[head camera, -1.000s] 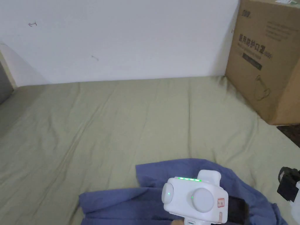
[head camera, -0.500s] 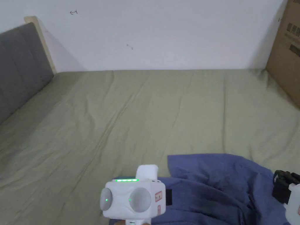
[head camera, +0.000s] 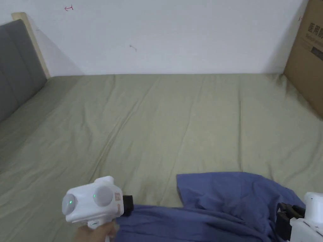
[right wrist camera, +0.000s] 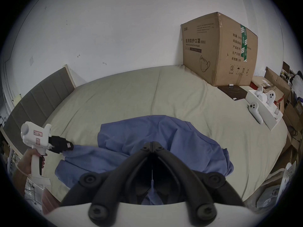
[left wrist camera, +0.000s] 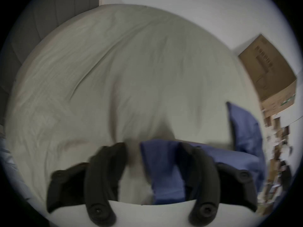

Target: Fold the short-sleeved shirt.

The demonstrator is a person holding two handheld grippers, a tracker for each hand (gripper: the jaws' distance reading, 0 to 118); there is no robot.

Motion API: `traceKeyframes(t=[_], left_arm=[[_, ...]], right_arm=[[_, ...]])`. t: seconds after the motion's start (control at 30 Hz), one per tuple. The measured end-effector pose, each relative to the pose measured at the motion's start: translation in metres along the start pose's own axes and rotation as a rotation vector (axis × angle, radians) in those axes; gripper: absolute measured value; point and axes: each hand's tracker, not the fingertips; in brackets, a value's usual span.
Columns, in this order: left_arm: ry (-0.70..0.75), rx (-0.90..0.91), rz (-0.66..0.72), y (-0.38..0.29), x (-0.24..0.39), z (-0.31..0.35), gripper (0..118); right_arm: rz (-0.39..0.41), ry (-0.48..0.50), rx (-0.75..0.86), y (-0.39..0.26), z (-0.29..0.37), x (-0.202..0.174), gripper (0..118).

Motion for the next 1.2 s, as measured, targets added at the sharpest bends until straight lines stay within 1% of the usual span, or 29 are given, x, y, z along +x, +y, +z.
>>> traceKeyframes(t=[0.03,0.07,0.1,0.13,0.17,0.27,0.33,0.37,0.4,0.43,0.47,0.5,0.53,0.57,0.67,0.73,0.77,0.8,0.83,0.87,0.9,0.93,1.0,1.03,1.07,1.1,1.13,1.17,1.2], left_arm=[[-0.022,0.036,0.014,-0.002,0.004,0.006,57],[-0.010,0.040,-0.008,-0.006,0.007,0.012,49],[0.001,0.055,-0.026,-0.009,0.010,0.017,35],[-0.001,0.060,-0.024,-0.009,0.014,0.019,8],[0.011,0.053,-0.048,-0.009,0.017,0.020,3],[-0.009,0.079,-0.066,-0.007,0.015,0.037,3],[-0.084,0.091,-0.022,-0.001,0.014,0.049,3],[-0.081,0.111,-0.030,-0.001,0.010,0.057,3],[-0.079,0.128,-0.037,0.001,0.012,0.063,3],[-0.074,0.148,-0.045,0.003,0.013,0.070,3],[-0.076,0.162,-0.052,0.005,0.014,0.075,3],[-0.081,0.168,-0.054,0.006,0.014,0.078,3],[-0.088,0.172,-0.054,0.007,0.015,0.080,3],[-0.095,0.175,-0.048,0.009,0.014,0.081,3],[-0.105,0.166,-0.040,0.013,0.012,0.076,3],[-0.105,0.159,-0.036,0.014,0.010,0.071,3],[-0.107,0.148,-0.029,0.014,0.009,0.068,3],[-0.109,0.146,-0.028,0.014,0.008,0.066,3],[-0.109,0.138,-0.021,0.015,0.007,0.064,3],[-0.108,0.135,-0.014,0.015,0.006,0.062,3],[-0.109,0.134,-0.015,0.016,0.006,0.061,3],[-0.105,0.125,-0.017,0.017,0.006,0.060,3],[-0.101,0.130,-0.031,0.017,0.006,0.062,3],[-0.098,0.130,-0.034,0.017,0.007,0.065,3],[-0.090,0.134,-0.035,0.018,0.008,0.068,3],[-0.087,0.143,-0.035,0.019,0.007,0.071,3],[-0.089,0.149,-0.031,0.020,0.006,0.076,3],[-0.089,0.154,-0.028,0.021,0.004,0.082,3],[-0.090,0.168,-0.029,0.022,0.003,0.088,3]], right_arm=[[0.003,-0.001,-0.005,-0.001,0.000,-0.003,0],[0.006,0.000,-0.011,-0.001,-0.002,-0.001,0],[0.008,0.000,-0.016,-0.001,-0.004,0.000,0],[0.010,-0.002,-0.021,-0.001,-0.007,0.002,0],[0.011,-0.006,-0.026,-0.002,-0.008,0.003,0],[-0.014,0.032,-0.033,0.008,-0.013,0.014,0],[-0.040,0.074,-0.052,0.024,-0.024,0.021,0],[-0.029,0.097,-0.062,0.034,-0.033,0.024,3],[-0.007,0.103,-0.069,0.044,-0.043,0.025,16],[0.023,0.119,-0.074,0.056,-0.057,0.025,38],[0.053,0.125,-0.101,0.067,-0.072,0.024,78],[0.089,0.143,-0.117,0.076,-0.087,0.022,100],[0.125,0.170,-0.109,0.085,-0.106,0.019,111],[0.164,0.175,-0.132,0.094,-0.124,0.013,114],[0.251,0.144,-0.247,0.104,-0.192,0.002,114],[0.277,0.127,-0.328,0.101,-0.232,0.000,114],[0.252,0.141,-0.408,0.098,-0.249,-0.001,109],[0.245,0.161,-0.456,0.093,-0.260,0.000,105],[0.248,0.188,-0.491,0.085,-0.271,0.000,96],[0.274,0.152,-0.535,0.076,-0.281,-0.001,96],[0.298,0.124,-0.550,0.071,-0.285,-0.001,91],[0.277,0.154,-0.471,0.075,-0.271,-0.003,81],[0.276,0.162,-0.478,0.083,-0.261,-0.003,77],[0.311,0.155,-0.452,0.086,-0.257,-0.003,66],[0.313,0.139,-0.454,0.089,-0.256,0.000,32],[0.286,0.142,-0.457,0.093,-0.266,0.016,3],[0.206,0.178,-0.459,0.098,-0.264,0.022,3],[0.166,0.179,-0.458,0.103,-0.258,0.027,3],[0.155,0.181,-0.435,0.108,-0.252,0.030,3]])
